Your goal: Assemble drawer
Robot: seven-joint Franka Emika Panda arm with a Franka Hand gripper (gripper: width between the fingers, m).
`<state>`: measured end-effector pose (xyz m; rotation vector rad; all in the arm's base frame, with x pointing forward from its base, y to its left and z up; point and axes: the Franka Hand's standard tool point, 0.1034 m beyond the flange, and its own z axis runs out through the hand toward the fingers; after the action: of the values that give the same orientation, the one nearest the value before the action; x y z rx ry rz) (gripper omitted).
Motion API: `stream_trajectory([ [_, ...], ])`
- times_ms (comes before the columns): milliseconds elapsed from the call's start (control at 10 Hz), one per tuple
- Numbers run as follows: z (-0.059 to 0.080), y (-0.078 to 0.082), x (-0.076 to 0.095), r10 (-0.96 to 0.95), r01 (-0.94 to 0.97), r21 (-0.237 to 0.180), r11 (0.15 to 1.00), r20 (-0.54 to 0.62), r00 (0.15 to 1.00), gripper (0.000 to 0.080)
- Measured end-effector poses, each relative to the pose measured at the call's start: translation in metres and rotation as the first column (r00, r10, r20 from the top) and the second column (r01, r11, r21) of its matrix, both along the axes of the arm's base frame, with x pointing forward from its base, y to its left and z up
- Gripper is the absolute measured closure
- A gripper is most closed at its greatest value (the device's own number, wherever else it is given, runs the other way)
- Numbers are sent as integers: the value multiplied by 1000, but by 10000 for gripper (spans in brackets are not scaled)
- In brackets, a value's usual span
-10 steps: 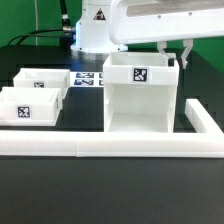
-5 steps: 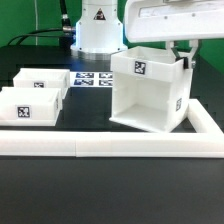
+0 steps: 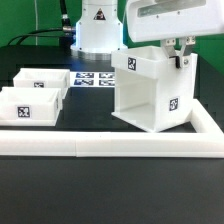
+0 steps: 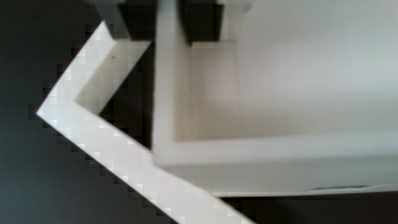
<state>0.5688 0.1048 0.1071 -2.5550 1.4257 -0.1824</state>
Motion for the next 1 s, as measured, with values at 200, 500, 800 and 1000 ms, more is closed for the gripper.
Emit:
stream_trajectory([
  [200, -3, -15, 0, -200, 201, 55, 978, -30, 979, 748],
  [500, -1, -12, 1, -338, 342, 92, 935, -55, 940, 745],
  [800, -5, -9, 3, -428, 435, 117, 893, -83, 900, 745],
  [1000, -4, -5, 30, -453, 459, 142, 877, -71, 889, 744],
])
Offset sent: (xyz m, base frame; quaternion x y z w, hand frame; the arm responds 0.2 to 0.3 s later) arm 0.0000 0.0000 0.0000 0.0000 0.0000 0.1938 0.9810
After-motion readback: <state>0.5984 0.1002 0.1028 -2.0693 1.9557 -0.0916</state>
